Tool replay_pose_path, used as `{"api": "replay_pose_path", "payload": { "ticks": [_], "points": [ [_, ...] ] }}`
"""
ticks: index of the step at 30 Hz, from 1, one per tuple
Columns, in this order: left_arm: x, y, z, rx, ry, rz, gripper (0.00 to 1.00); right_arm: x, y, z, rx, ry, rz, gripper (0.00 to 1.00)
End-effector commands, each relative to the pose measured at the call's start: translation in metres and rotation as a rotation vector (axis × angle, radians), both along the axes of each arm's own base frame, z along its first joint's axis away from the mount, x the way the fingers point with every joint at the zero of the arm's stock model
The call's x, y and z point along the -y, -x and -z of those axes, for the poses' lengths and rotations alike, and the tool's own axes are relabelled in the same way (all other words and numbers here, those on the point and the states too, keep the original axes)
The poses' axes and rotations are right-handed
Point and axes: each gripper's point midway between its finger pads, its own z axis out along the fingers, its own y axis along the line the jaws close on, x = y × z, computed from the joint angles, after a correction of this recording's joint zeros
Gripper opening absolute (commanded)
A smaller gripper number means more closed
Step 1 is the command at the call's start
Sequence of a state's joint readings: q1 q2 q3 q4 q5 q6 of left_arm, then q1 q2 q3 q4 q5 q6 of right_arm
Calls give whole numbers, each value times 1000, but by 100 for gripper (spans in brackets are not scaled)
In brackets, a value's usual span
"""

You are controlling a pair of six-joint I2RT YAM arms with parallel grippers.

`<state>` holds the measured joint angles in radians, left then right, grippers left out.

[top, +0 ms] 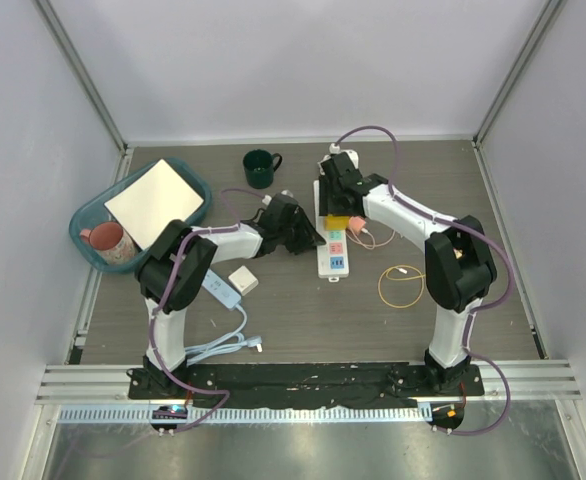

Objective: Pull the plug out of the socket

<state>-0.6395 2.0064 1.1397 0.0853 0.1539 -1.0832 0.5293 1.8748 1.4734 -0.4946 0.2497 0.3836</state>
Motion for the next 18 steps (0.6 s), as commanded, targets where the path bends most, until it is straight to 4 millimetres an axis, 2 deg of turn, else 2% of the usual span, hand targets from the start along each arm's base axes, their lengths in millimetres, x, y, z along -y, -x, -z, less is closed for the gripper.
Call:
{"api": "replay_pose_path", "payload": {
  "ticks": [1,4,7,9,10,13,17,18],
  "points": [
    [-141,79,138,-309,-640,-71,28,-51,-8,-117,263,-117,-104,1],
    [-144,79,138,-306,-660,-75,28,-59,-7,-119,249,-168,-140,1],
    [-145,79,139,-311,-665,-77,28,-62,-9,-118,205,-324,-150,1],
    [-145,79,138,-309,-670,-79,27,-61,-8,-110,171,-394,-133,1],
    [-148,80,138,-315,-682,-80,27,-53,-11,-109,170,-406,-116,1],
    [-156,84,134,-325,-715,-86,25,-52,-8,-99,137,-423,-110,1],
    [-147,82,110,-287,-653,-66,24,-56,1,-85,120,-436,-103,1],
    [-140,77,93,-254,-610,-59,25,-58,1,-85,123,-440,-98,1]
  ]
}}
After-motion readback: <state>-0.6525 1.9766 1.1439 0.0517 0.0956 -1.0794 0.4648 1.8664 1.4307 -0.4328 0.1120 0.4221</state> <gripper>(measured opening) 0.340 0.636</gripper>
